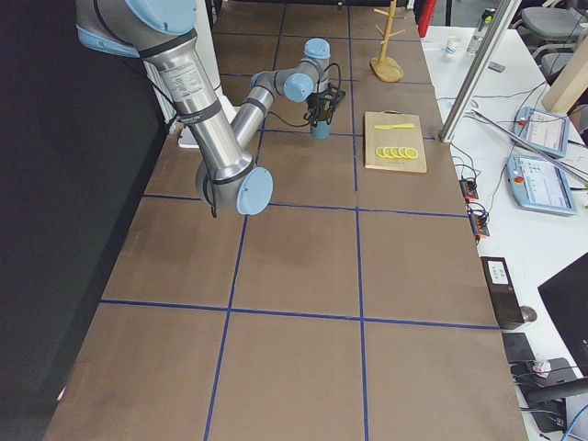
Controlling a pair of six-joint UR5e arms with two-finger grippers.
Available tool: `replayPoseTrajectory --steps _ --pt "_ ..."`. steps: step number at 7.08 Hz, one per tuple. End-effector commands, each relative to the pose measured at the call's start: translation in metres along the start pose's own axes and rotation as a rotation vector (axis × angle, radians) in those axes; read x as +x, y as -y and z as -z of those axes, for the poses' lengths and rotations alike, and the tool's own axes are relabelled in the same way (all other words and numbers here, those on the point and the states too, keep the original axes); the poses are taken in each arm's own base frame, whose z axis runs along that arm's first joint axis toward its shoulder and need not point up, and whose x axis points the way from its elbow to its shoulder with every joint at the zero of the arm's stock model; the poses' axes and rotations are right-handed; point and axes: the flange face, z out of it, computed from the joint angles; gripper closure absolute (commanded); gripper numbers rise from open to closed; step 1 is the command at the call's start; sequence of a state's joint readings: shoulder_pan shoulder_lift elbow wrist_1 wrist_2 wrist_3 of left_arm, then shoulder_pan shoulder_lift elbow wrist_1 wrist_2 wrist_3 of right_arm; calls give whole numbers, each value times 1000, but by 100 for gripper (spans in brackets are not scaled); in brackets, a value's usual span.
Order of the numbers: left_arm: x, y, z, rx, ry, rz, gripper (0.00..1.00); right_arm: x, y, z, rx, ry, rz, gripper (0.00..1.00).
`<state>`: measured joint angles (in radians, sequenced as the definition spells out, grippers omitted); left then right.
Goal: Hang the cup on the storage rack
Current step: 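Carry the blue mug with the right gripper to the table center, set upright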
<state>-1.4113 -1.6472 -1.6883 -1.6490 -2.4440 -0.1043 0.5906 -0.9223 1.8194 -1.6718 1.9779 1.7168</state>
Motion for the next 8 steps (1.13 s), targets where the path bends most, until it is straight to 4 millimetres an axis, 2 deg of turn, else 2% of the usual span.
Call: replayPoseTrajectory --steps 1,2,5,8 --pt "0 0 0 0 -1 -1 0 -62 -35 -27 51 -19 -96 100" --pt "0 0 0 0 -1 -1 0 -75 -36 -33 64 -27 -119 100" --pt "0 -1 0 -1 -1 0 0 -76 -47 -46 53 -49 -145 98" --pt "0 0 0 0 -1 -1 0 -72 -56 -48 -26 -76 -144 96"
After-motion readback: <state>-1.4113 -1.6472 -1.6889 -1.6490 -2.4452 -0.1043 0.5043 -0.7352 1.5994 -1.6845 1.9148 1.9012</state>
